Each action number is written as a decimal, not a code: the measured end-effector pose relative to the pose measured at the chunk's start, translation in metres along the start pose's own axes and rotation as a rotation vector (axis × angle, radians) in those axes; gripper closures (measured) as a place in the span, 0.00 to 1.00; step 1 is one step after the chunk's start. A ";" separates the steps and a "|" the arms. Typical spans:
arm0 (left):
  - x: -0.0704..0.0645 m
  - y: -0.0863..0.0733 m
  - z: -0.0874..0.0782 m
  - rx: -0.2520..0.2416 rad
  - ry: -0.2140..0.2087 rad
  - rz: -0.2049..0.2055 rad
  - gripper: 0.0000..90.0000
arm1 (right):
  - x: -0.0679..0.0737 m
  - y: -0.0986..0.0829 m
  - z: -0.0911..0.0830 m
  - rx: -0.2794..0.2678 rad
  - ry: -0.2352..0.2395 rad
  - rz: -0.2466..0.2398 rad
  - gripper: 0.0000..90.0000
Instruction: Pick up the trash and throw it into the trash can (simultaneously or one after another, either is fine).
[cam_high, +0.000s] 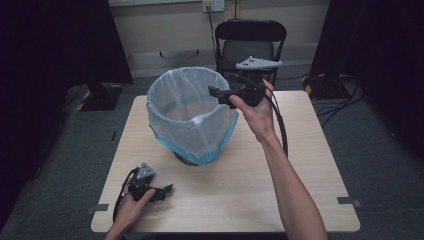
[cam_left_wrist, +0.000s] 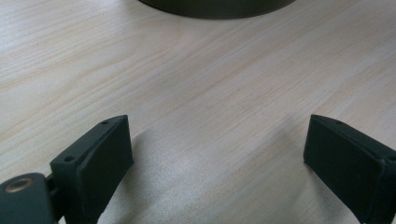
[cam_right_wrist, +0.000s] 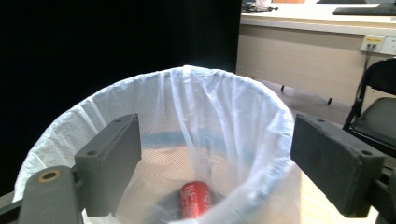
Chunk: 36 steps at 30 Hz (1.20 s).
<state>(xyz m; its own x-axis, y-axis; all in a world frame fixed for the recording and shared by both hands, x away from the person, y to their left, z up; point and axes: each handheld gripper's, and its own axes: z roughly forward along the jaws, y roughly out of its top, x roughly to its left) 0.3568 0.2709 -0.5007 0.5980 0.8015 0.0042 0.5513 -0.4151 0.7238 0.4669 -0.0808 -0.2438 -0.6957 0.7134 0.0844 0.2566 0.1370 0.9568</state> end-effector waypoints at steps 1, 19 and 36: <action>0.000 0.000 0.000 0.000 0.000 0.000 0.08 | -0.001 0.000 -0.002 0.000 -0.002 0.003 0.17; 0.000 0.000 0.000 -0.002 -0.002 -0.001 0.08 | -0.027 -0.016 -0.031 0.016 -0.112 0.039 0.17; 0.000 0.000 0.000 -0.003 -0.002 -0.004 0.08 | -0.046 -0.038 -0.056 0.065 -0.192 0.051 0.17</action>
<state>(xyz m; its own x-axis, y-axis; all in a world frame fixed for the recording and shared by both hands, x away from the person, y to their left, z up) 0.3567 0.2708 -0.5009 0.5970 0.8022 0.0000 0.5520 -0.4108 0.7257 0.4516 -0.1575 -0.2680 -0.5417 0.8375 0.0716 0.3355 0.1374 0.9320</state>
